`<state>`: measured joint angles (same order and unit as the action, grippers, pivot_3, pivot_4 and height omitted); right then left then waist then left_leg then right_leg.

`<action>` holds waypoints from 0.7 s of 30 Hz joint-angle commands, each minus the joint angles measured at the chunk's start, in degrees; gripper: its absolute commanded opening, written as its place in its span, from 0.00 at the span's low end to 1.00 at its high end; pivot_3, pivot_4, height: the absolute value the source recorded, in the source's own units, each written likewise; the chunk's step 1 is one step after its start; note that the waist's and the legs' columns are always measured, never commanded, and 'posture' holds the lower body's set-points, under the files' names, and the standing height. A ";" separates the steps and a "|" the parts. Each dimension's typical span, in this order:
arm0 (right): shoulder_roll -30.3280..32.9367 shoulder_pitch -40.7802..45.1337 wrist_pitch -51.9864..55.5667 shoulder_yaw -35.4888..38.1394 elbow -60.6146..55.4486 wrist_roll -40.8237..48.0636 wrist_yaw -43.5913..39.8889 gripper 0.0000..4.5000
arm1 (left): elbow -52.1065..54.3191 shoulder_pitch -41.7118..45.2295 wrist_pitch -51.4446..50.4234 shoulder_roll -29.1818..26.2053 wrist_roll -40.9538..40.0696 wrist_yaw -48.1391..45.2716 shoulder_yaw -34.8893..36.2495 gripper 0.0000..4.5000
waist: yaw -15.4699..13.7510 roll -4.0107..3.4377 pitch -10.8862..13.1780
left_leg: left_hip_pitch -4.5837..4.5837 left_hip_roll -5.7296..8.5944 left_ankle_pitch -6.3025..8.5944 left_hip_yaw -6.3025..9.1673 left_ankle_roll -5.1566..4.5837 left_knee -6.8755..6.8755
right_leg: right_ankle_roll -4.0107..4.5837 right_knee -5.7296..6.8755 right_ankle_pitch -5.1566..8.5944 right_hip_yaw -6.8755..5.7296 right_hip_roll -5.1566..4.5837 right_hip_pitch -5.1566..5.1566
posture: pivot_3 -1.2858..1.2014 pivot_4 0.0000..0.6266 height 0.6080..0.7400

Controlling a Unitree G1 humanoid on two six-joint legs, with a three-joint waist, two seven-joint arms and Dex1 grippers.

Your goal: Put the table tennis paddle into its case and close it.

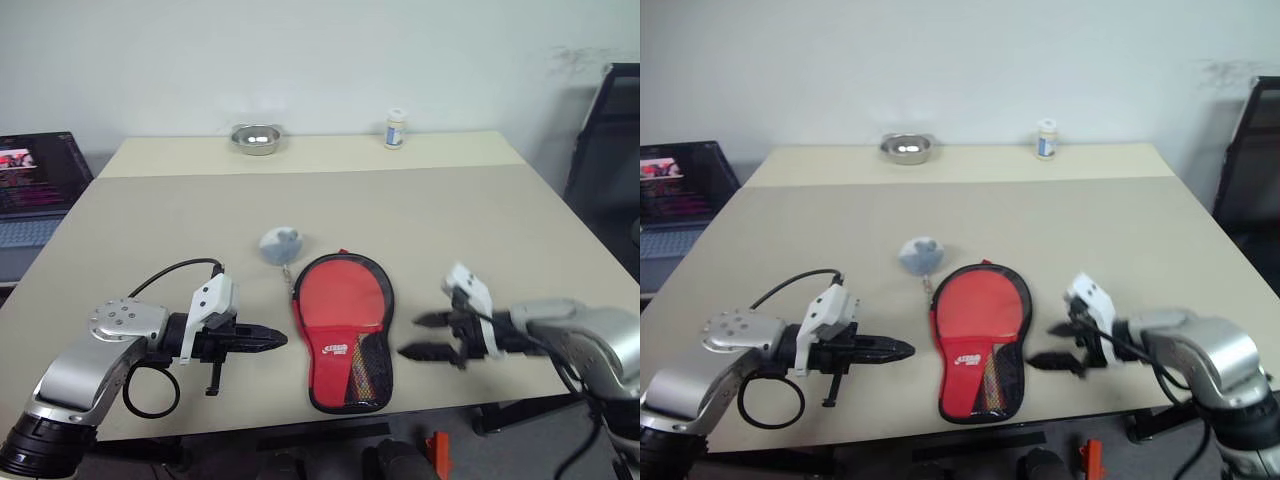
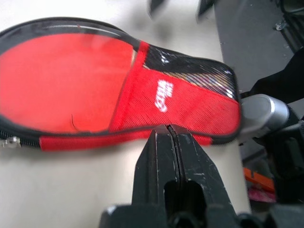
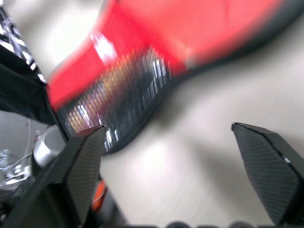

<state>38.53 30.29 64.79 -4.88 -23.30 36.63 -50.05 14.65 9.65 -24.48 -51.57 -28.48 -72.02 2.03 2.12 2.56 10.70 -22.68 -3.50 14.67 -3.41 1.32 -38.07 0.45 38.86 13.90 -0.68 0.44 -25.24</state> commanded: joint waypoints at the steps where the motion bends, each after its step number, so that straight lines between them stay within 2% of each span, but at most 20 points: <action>1: -6.65 3.47 -12.84 -5.96 5.95 -4.84 -1.22 0.99 | -1.09 0.23 -0.80 0.16 -0.12 2.59 2.39 0.00 | -0.15 0.09 -0.06 | 0.05 -0.13 0.00 0.06 0.00 0.04 | 0.02 0.01 0.01 -0.03 0.18 0.00 | 0.52 0.24 1.00; 5: -16.71 5.82 -23.99 -12.62 20.09 -13.19 1.85 0.99 | -1.98 -0.13 -2.27 -0.60 -0.23 5.05 4.15 0.00 | -0.29 0.07 -0.05 | 0.01 -0.25 0.00 0.11 -0.01 0.14 | 0.35 0.14 0.12 -0.09 0.36 -0.11 | 0.52 0.24 1.00; 8: -21.29 6.26 -30.46 -13.83 27.14 -17.23 3.78 0.99 | -2.96 0.33 -4.04 -0.43 -0.84 7.52 6.21 0.00 | -0.32 0.08 -0.05 | -0.08 -0.27 0.00 0.08 0.00 0.10 | 0.53 0.13 0.10 -0.05 0.33 -0.16 | 0.52 0.24 1.00; 10: -22.94 6.70 -34.73 -14.96 31.28 -20.75 5.18 1.00 | -4.70 2.11 -2.84 0.85 0.27 9.39 6.38 0.08 | -0.34 0.08 -0.05 | -0.11 -0.22 0.00 0.00 0.01 0.07 | 0.54 0.12 0.09 -0.01 0.26 -0.16 | 0.52 0.24 1.00; 12: -24.08 6.92 -37.16 -15.72 34.38 -23.38 6.11 1.00 | -6.54 4.87 -2.12 2.68 0.93 11.98 6.31 0.20 | -0.51 0.08 -0.05 | -0.12 -0.22 0.00 -0.01 0.01 0.05 | 0.54 0.12 0.09 0.01 0.22 -0.15 | 0.52 0.24 1.00; 16: -25.36 6.38 -37.98 -15.82 36.84 -25.58 6.51 1.00 | -13.23 12.62 0.93 6.05 5.33 16.01 3.77 0.52 | -0.77 0.19 -0.12 | -0.11 -0.16 -0.01 -0.01 0.02 -0.05 | 0.44 0.13 0.03 0.00 0.07 -0.06 | 0.52 0.24 1.00; 21: -26.46 5.29 -37.07 -15.57 36.10 -26.69 7.14 1.00 | -27.00 23.85 7.98 10.02 13.23 18.54 -1.22 0.93 | -0.70 0.24 -0.16 | -0.07 -0.08 -0.01 -0.01 0.03 -0.07 | 0.51 0.14 -0.06 0.00 0.07 -0.01 | 0.52 0.24 1.00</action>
<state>12.24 36.45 27.16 -20.43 13.07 10.49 -43.32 -9.12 30.72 -19.84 -42.23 -17.65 -54.42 1.66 1.42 2.80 10.53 -22.75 -3.56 14.65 -3.44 1.35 -38.14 0.96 38.99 13.84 -0.67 0.55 -25.26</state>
